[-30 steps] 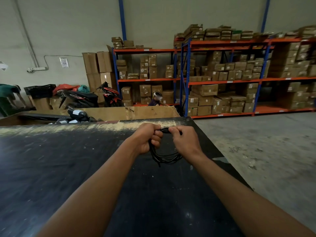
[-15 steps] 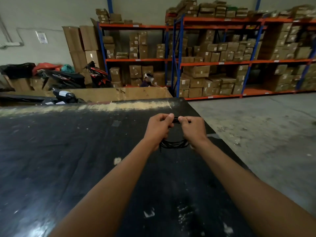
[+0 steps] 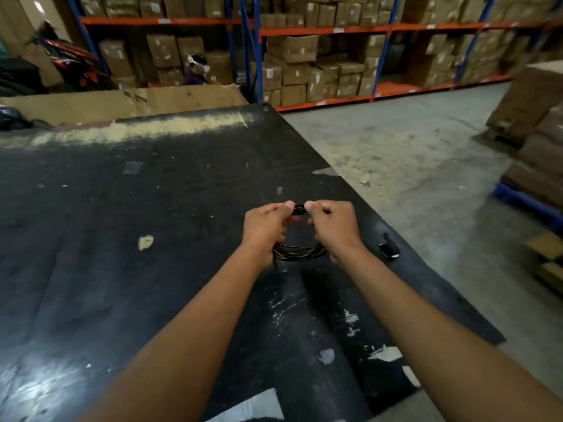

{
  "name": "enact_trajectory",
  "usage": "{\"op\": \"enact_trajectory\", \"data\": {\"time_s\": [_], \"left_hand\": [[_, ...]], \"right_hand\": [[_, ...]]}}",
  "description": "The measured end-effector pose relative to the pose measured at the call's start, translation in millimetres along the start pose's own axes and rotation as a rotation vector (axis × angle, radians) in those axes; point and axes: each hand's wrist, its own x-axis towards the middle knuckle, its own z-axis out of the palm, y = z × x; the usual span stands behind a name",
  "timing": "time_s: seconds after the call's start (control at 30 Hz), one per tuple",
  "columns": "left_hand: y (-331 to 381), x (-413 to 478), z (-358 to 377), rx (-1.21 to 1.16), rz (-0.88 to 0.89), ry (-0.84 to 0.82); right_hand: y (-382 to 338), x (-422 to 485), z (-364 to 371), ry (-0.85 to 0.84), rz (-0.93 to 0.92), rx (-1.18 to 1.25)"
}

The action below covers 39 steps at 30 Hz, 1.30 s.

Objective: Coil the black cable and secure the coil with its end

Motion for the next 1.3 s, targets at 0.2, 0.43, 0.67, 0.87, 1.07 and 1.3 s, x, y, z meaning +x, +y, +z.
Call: {"op": "enact_trajectory", "data": {"time_s": [0.2, 0.43, 0.67, 0.87, 1.07, 1.3], "left_hand": [[-3.8, 7.6, 32.4, 0.052, -0.034, -0.064], [-6.8, 20.5, 58.2, 0.109, 0.016, 0.031], [-17.1, 37.2, 61.3, 0.15, 0.003, 0.079], [-17.0, 53.4, 55.8, 0.114, -0.04, 0.133], [-8.8, 65.4, 48.6, 0.117, -0.029, 0.146], [-15.1, 67.1, 47.1, 0.118, -0.054, 0.136]], "right_hand": [[20.8, 14.9, -25.2, 0.044, -0.041, -0.071], [26.6, 36.0, -48.1, -0.112, -0.022, -0.116], [7.1, 58.2, -86.7, -0.256, -0.052, -0.581], [-7.1, 46.2, -103.8, -0.758, 0.122, -1.06], [3.9, 51.6, -87.9, -0.833, 0.216, -1.12], [-8.3, 70.7, -82.1, -0.773, 0.153, -1.037]]}}
